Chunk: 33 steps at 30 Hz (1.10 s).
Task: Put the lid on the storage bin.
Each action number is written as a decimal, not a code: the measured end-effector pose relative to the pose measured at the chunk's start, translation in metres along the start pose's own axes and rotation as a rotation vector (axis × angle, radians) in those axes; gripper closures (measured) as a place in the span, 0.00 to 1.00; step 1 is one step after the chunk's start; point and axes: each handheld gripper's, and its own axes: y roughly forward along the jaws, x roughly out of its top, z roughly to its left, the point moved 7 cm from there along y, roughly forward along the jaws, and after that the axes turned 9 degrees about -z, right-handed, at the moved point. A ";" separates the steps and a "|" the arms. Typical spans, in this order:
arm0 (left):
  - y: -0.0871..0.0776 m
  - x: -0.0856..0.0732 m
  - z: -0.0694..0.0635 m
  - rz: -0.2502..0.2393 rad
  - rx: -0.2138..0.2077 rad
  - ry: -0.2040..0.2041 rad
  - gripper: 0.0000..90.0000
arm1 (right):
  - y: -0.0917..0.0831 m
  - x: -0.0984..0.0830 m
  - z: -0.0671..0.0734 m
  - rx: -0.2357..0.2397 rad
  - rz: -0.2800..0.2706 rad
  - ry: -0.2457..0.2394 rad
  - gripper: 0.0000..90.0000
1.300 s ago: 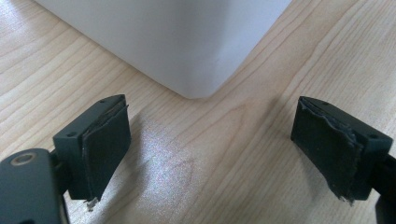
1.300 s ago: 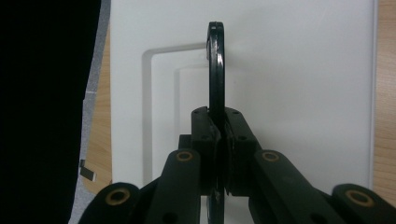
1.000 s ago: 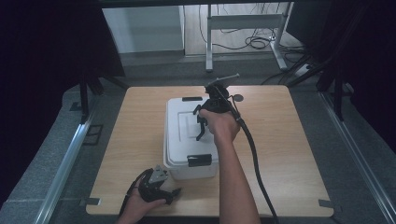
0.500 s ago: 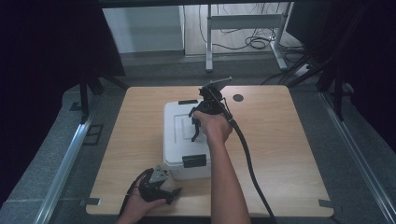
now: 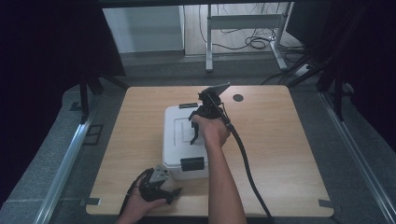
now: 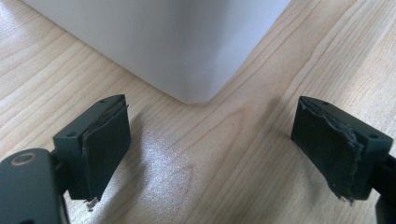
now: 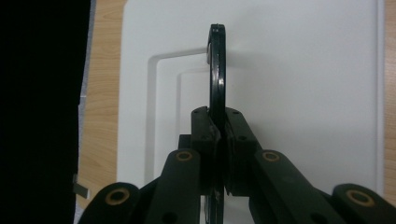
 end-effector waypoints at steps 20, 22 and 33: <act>0.000 0.000 0.000 0.001 0.000 0.001 0.13 | -0.024 0.009 -0.023 0.093 -0.010 -0.086 0.60; 0.000 0.000 0.000 0.001 0.000 0.001 0.13 | -0.025 0.010 -0.026 0.094 -0.015 -0.089 0.59; 0.000 0.000 0.000 0.001 -0.001 0.001 0.13 | -0.041 0.005 -0.055 0.095 -0.049 -0.162 0.53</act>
